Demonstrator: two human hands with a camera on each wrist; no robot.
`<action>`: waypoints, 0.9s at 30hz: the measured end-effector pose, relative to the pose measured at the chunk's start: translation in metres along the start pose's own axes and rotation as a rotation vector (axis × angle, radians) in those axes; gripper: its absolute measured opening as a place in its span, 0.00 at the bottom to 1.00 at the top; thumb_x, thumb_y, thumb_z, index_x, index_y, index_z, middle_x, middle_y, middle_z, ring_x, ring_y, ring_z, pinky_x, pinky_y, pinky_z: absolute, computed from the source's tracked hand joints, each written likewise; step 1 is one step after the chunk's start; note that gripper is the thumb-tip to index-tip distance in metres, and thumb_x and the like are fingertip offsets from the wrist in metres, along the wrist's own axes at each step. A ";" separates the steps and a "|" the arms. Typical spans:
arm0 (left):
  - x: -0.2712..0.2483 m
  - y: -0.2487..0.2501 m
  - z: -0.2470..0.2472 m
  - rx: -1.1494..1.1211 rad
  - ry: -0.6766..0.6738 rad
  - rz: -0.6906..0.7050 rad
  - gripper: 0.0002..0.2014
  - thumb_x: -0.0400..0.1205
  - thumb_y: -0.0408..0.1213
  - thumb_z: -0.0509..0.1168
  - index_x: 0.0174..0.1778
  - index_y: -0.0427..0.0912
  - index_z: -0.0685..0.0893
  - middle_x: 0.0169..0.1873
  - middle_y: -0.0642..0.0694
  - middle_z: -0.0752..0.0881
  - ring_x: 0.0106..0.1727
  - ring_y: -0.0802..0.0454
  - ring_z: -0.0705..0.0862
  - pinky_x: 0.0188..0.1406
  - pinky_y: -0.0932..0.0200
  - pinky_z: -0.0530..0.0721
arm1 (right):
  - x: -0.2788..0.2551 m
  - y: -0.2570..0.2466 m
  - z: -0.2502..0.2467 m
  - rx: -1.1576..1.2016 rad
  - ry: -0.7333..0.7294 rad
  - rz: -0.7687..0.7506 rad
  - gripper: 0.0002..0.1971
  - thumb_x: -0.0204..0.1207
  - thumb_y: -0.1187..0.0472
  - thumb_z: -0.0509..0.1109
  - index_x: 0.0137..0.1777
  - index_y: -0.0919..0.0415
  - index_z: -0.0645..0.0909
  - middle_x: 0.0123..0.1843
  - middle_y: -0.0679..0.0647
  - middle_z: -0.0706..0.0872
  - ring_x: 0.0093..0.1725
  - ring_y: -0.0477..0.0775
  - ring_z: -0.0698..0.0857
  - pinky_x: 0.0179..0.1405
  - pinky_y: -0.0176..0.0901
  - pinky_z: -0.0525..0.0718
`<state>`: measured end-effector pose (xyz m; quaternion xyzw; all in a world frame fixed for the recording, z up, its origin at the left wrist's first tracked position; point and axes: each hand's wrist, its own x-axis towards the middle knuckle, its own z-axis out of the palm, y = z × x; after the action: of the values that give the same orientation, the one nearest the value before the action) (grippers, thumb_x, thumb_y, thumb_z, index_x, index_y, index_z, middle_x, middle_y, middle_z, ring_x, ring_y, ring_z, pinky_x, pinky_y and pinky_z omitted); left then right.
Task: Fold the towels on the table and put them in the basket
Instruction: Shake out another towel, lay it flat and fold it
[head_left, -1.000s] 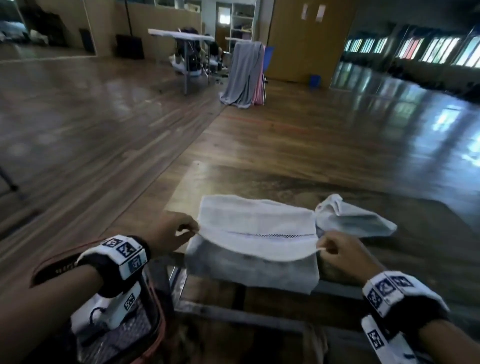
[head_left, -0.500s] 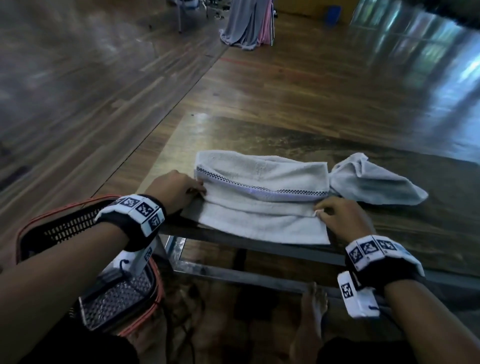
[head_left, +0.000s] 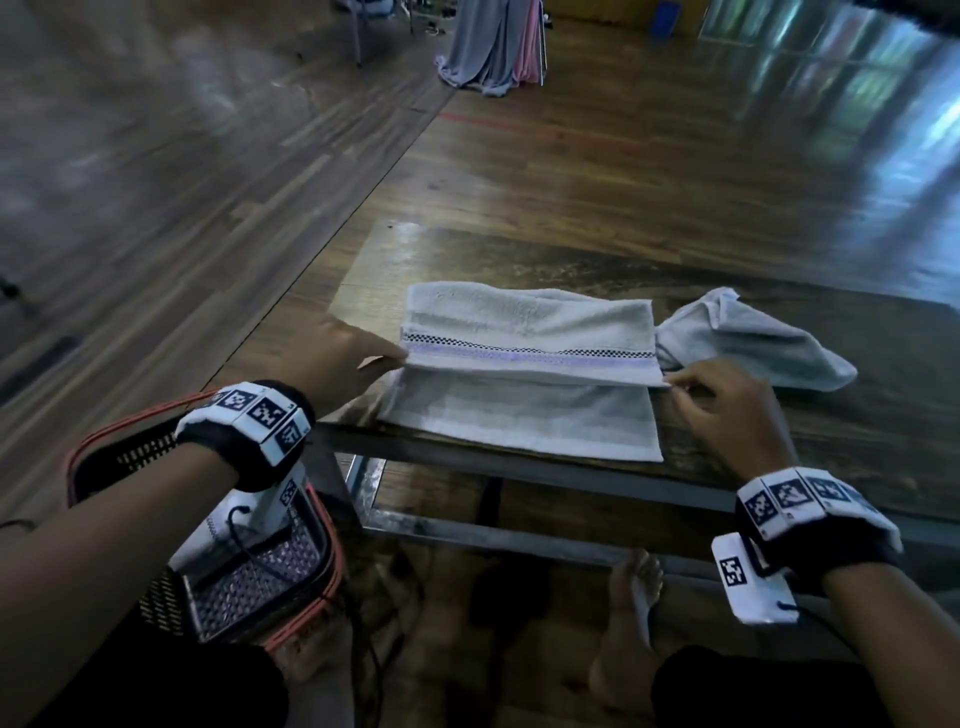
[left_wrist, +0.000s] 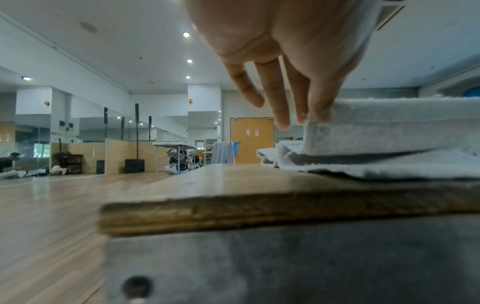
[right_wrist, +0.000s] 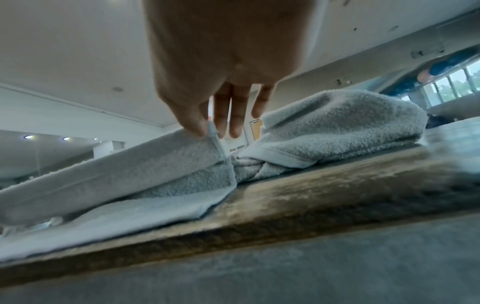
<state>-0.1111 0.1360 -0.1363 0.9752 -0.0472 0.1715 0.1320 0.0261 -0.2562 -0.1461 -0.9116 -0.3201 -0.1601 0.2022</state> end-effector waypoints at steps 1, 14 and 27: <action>-0.004 -0.001 -0.001 0.013 -0.017 0.035 0.06 0.76 0.40 0.71 0.46 0.47 0.91 0.41 0.48 0.92 0.37 0.50 0.91 0.40 0.57 0.86 | -0.004 0.000 0.000 0.009 -0.044 -0.023 0.06 0.70 0.64 0.73 0.46 0.61 0.86 0.44 0.54 0.87 0.43 0.51 0.84 0.45 0.51 0.84; -0.025 -0.001 0.009 0.049 -0.185 0.059 0.08 0.77 0.39 0.70 0.50 0.51 0.90 0.47 0.49 0.92 0.45 0.51 0.89 0.50 0.55 0.80 | -0.024 -0.002 0.003 -0.038 -0.288 -0.067 0.06 0.70 0.62 0.75 0.46 0.56 0.90 0.41 0.53 0.86 0.41 0.53 0.83 0.41 0.49 0.80; -0.041 -0.003 0.019 0.061 -0.158 0.215 0.12 0.70 0.36 0.77 0.48 0.41 0.89 0.41 0.45 0.90 0.41 0.46 0.88 0.44 0.50 0.84 | -0.035 -0.004 0.007 -0.100 -0.473 -0.044 0.19 0.71 0.54 0.75 0.62 0.57 0.83 0.56 0.54 0.85 0.58 0.54 0.80 0.58 0.47 0.78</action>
<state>-0.1431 0.1360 -0.1688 0.9785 -0.1565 0.1087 0.0791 -0.0008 -0.2681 -0.1662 -0.9255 -0.3698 0.0376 0.0727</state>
